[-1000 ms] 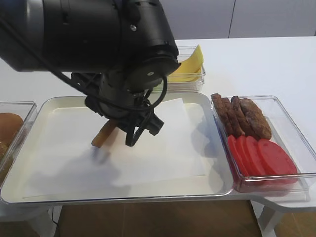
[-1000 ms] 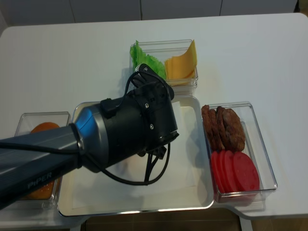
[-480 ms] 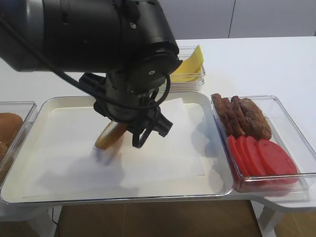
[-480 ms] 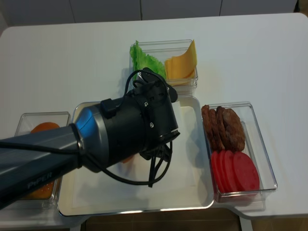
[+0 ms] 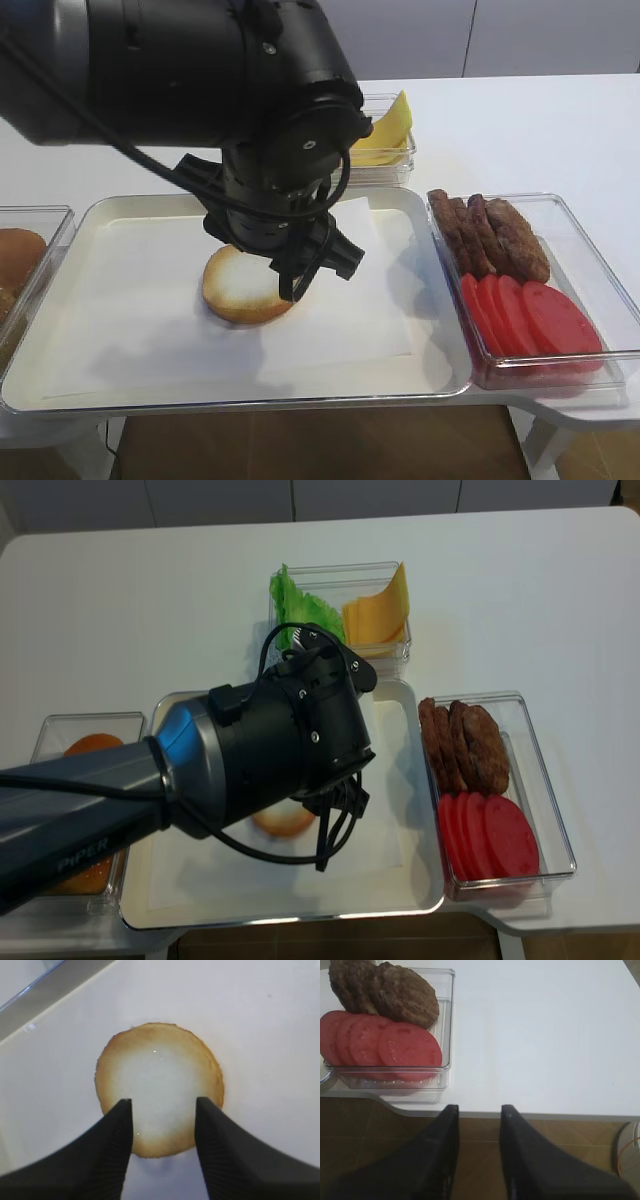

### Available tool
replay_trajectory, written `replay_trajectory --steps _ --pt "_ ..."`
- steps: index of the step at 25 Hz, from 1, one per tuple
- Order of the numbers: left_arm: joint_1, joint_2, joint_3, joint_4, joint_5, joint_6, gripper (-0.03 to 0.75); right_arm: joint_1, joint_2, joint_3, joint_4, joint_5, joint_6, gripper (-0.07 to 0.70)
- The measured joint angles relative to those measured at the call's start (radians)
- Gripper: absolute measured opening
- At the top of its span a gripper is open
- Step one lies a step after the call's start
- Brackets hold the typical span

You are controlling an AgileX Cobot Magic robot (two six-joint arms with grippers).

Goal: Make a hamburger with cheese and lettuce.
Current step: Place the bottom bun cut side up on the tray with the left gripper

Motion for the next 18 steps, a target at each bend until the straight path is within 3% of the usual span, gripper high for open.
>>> replay_trajectory --steps 11,14,18 --pt "0.000 0.000 0.000 -0.009 -0.026 0.004 0.312 0.000 0.000 0.000 0.000 0.000 0.000 0.216" --pt "0.006 0.000 0.000 -0.056 -0.036 0.077 0.312 0.000 0.000 0.000 0.000 0.000 0.000 0.216" --pt "0.070 0.000 0.000 -0.197 -0.038 0.231 0.312 0.000 0.000 0.000 0.000 0.000 0.000 0.216"
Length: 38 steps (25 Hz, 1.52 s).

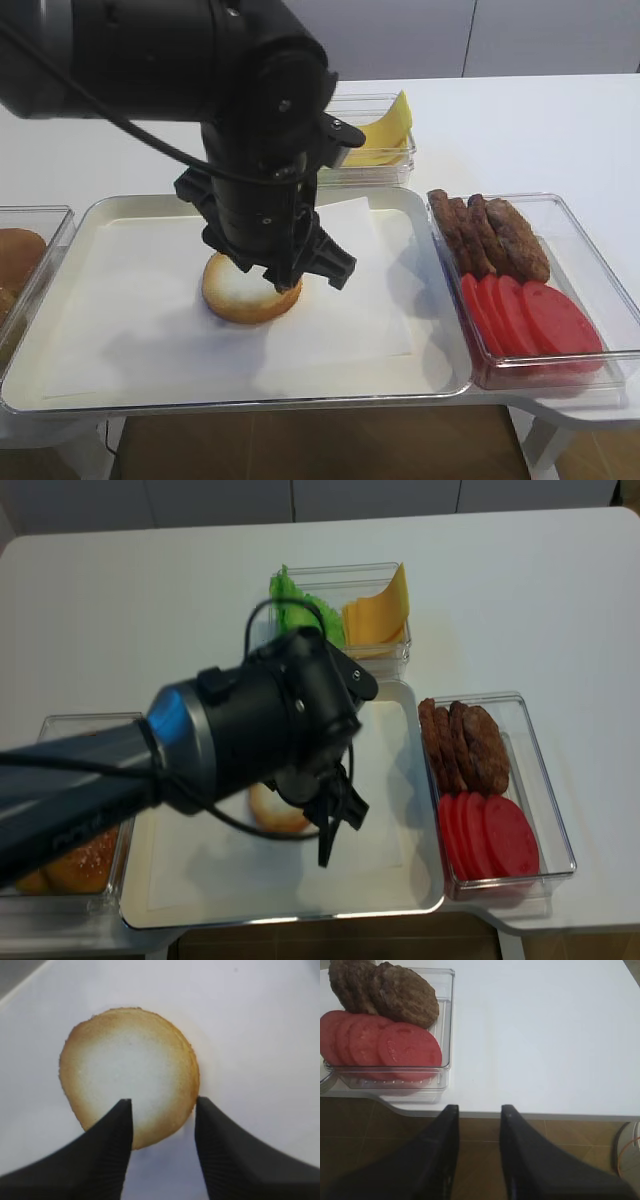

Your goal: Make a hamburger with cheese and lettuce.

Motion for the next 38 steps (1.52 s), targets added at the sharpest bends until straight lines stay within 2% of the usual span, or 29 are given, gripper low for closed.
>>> replay_trajectory --steps 5,9,15,23,32,38 --pt "0.118 -0.012 -0.017 -0.181 0.015 0.181 0.312 0.000 0.000 0.000 0.000 0.000 0.000 0.216" --pt "0.209 -0.059 -0.018 -0.221 0.024 0.258 0.312 0.000 0.000 0.000 0.000 0.000 0.000 0.216" --pt "0.375 -0.117 -0.020 -0.280 0.096 0.377 0.312 0.000 0.000 0.000 0.000 0.000 0.000 0.216" --pt "0.588 -0.161 -0.020 -0.344 0.163 0.451 0.312 0.000 0.000 0.000 0.000 0.000 0.000 0.216" --pt "0.765 -0.260 -0.011 -0.344 0.170 0.491 0.311 0.000 0.000 0.000 0.000 0.000 0.000 0.216" --pt "0.867 -0.398 0.072 -0.344 0.180 0.495 0.311 0.000 0.000 0.000 0.000 0.000 0.000 0.216"
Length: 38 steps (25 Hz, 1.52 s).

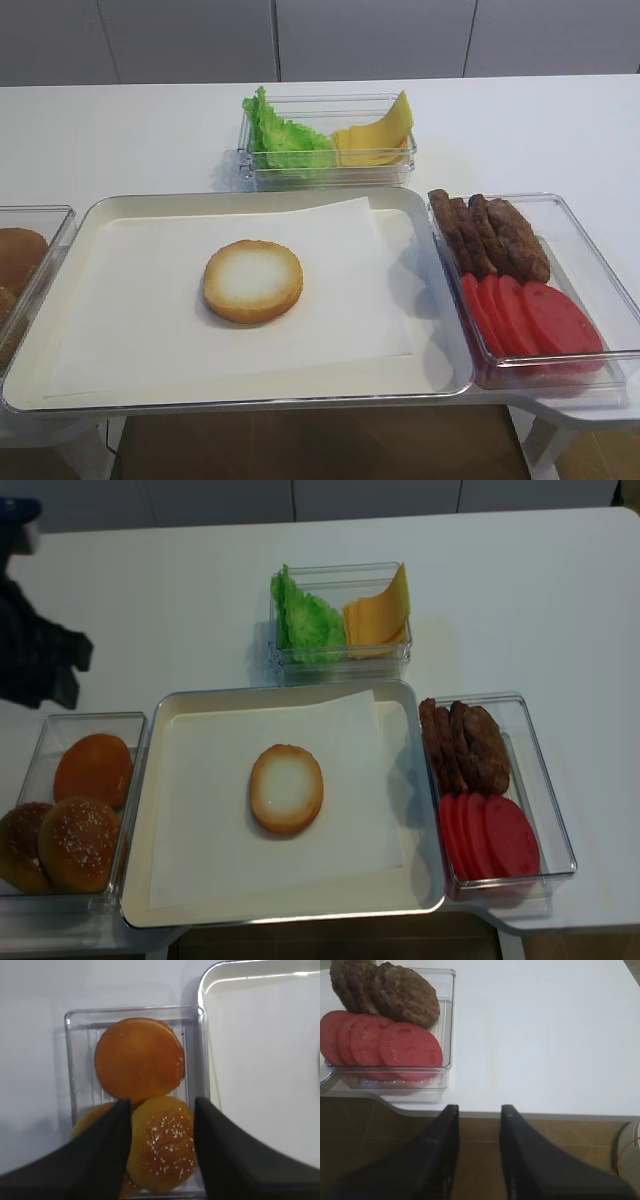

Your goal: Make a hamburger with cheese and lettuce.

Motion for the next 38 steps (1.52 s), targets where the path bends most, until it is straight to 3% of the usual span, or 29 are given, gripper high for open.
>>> replay_trajectory --steps 11,27,38 --pt "0.030 -0.267 0.203 0.025 0.006 0.005 0.311 0.000 0.000 0.000 0.000 0.000 0.000 0.216" --pt "0.008 -0.868 0.519 0.098 0.020 -0.089 0.386 0.000 0.000 0.000 0.000 0.000 0.000 0.216" --pt "0.003 -1.235 0.637 0.098 0.033 -0.075 0.386 0.000 0.000 0.000 0.000 0.000 0.000 0.216"
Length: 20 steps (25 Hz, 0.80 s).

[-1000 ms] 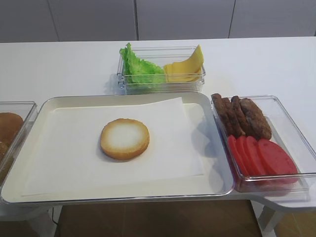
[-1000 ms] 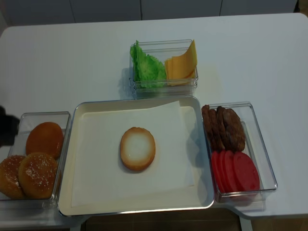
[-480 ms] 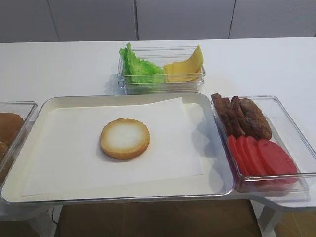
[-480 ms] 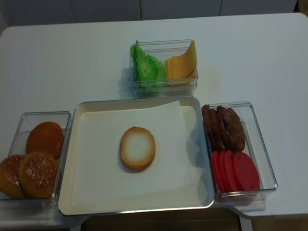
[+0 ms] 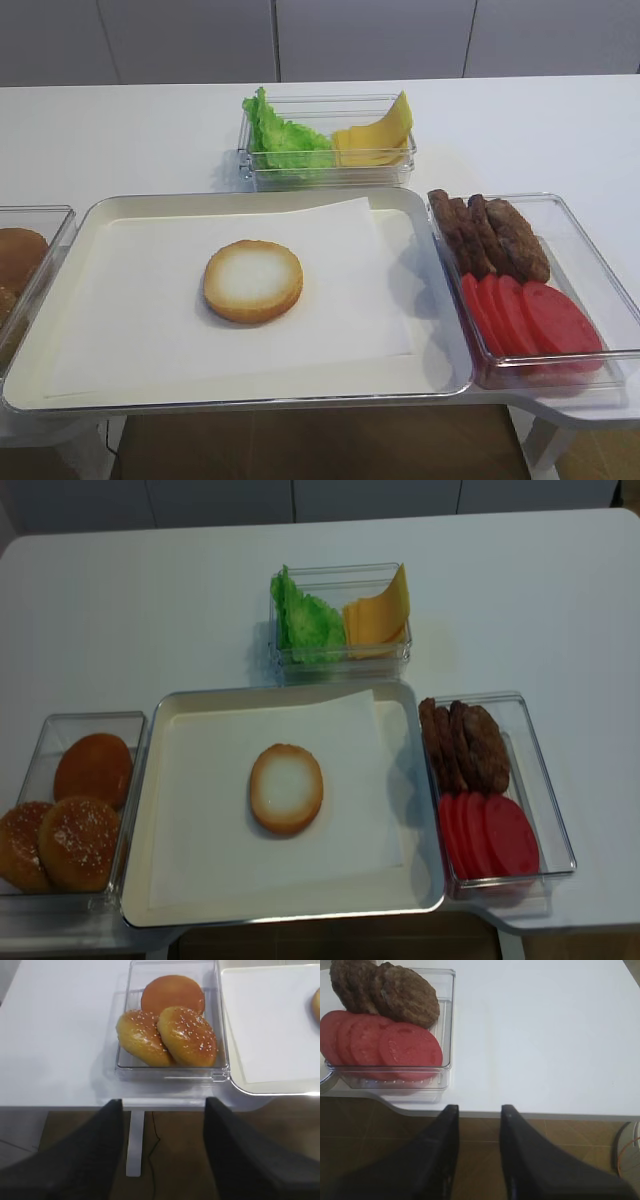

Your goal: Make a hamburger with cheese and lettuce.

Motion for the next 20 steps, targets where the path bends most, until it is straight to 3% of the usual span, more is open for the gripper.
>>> replay_trajectory --steps 7,20 --pt "0.000 -0.136 0.051 -0.047 0.007 0.014 0.386 0.000 0.000 0.000 0.000 0.000 0.000 0.216" --pt "0.000 -0.149 0.129 -0.124 0.012 0.071 0.384 0.000 0.002 0.000 0.000 0.000 0.000 0.216"
